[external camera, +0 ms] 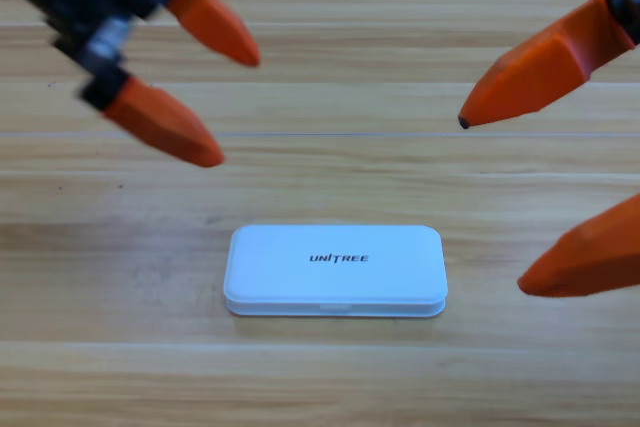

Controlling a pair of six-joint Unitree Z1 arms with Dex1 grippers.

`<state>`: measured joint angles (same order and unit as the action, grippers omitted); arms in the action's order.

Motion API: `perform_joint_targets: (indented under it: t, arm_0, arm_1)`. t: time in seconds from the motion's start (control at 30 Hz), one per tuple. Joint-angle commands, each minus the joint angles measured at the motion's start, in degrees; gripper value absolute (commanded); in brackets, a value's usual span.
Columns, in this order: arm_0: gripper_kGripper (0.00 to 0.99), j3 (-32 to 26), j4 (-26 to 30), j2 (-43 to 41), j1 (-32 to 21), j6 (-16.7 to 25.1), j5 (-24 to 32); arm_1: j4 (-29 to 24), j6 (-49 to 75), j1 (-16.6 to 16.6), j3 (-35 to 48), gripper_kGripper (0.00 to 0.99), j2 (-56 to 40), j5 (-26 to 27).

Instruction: Clean up eraser and pencils

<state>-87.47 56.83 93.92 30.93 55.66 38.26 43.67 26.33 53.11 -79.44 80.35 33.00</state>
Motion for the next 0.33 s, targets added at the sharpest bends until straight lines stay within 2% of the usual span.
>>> perform_joint_targets:
  t: [0.03, 0.33]
  arm_0:
    - [0.99, 2.39, -0.05, -3.66, -0.35, -2.32, 4.46]
    - [0.99, 2.48, -0.84, -6.21, -0.35, -5.22, 4.81]
  arm_1:
    - [-1.66, -0.66, -1.6, 2.19, 0.973, 0.25, 1.02]
    - [-1.66, -0.66, -1.6, 2.19, 0.973, 0.43, 1.02]
